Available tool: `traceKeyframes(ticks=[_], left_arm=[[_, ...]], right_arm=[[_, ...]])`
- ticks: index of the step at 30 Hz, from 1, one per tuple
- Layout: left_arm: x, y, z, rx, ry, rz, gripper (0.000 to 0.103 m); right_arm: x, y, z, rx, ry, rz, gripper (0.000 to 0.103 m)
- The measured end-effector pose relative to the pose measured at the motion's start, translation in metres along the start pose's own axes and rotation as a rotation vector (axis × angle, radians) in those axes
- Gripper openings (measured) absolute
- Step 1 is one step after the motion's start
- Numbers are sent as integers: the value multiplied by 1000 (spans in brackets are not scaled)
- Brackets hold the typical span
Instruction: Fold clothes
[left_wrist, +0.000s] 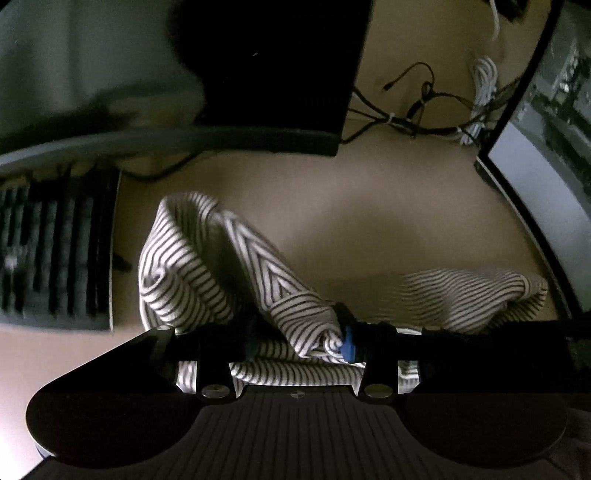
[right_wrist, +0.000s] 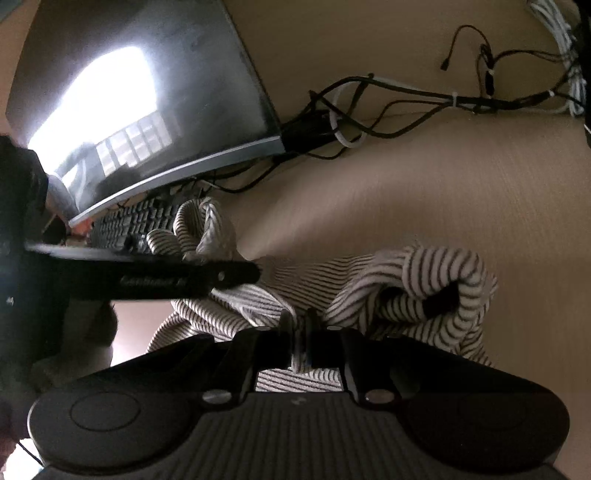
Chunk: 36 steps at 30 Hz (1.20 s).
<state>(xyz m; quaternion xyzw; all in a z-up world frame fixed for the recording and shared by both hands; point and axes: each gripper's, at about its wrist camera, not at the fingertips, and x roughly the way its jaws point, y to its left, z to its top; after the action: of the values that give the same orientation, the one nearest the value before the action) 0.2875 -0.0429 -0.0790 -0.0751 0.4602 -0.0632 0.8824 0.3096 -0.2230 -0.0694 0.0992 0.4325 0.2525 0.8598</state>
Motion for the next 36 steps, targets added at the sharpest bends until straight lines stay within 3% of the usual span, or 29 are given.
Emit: traceKeyframes(ticks=[3,6,11,14,21,25,32,36], left_arm=[[-5,6,-9,-33,-9,-25,44],[-10,10,-14,-53,-7,-29,44],[-11,12,-17,-77,-8,-40,44],[-13,11,-19,-83,-6,-45,44],[-30,20,-9,-77,21,-83,47],[-53,38,6,-84,-26,-94,56],[-65,51,32,-142,-57,-52,88],[-59,38,41,-133,-40,16,89]], right_arm=[[-8,7,4,-38,2,-21,5],[-31,13,13,-67,-61,-31,10],[-37,6,34,35,-124,-41,11],[-20,4,22,68,-108,-59,11],[-9,0,-20,4,-26,-75,11],[-11,-4,-29,20,-41,-65,11],[-9,-7,-37,47,-72,-48,11],[-12,-8,-40,50,-76,-41,11]])
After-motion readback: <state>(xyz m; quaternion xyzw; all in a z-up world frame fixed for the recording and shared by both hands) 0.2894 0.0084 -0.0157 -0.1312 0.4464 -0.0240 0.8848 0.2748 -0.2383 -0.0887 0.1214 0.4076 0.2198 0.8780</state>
